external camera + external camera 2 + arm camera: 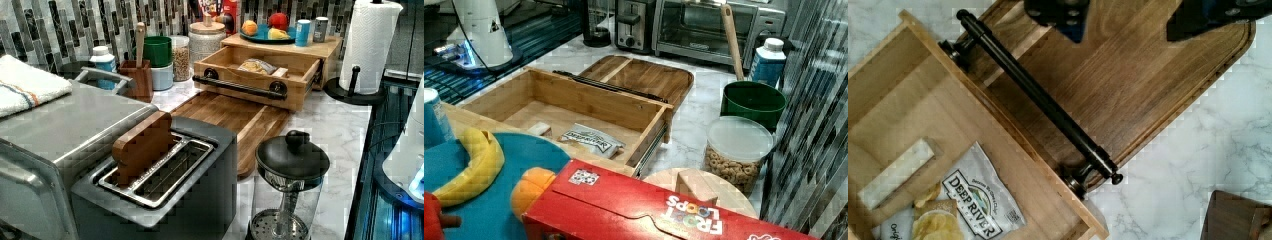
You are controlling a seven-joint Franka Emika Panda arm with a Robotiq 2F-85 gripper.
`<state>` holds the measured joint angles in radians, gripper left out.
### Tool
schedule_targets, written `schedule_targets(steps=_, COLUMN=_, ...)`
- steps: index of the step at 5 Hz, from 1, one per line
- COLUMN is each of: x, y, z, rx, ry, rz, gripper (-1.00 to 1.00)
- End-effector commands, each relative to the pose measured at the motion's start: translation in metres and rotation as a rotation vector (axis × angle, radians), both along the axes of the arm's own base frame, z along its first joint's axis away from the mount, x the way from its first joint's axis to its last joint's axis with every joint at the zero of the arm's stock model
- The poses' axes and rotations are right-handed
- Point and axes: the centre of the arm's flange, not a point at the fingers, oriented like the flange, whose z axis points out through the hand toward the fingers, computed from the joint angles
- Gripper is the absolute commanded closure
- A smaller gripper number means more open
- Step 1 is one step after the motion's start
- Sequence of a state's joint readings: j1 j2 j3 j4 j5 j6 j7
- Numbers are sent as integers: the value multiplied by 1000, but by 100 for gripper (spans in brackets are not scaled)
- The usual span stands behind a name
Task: Close the drawer.
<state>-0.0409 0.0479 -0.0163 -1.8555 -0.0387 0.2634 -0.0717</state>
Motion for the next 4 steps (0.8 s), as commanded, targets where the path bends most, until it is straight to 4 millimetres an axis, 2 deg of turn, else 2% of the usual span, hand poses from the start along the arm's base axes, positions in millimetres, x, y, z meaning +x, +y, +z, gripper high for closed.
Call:
schedule_targets(steps=1, x=0, y=0, z=0, rx=0, ry=0, rz=11, gripper=100)
schedule_targets(steps=2, x=3, y=2, z=-9, rx=81, ry=-5, rz=88, gripper=-100)
schedule_targets(steps=4, x=-14, y=79, z=-37, rx=140, ry=-36, rz=371, gripper=-100)
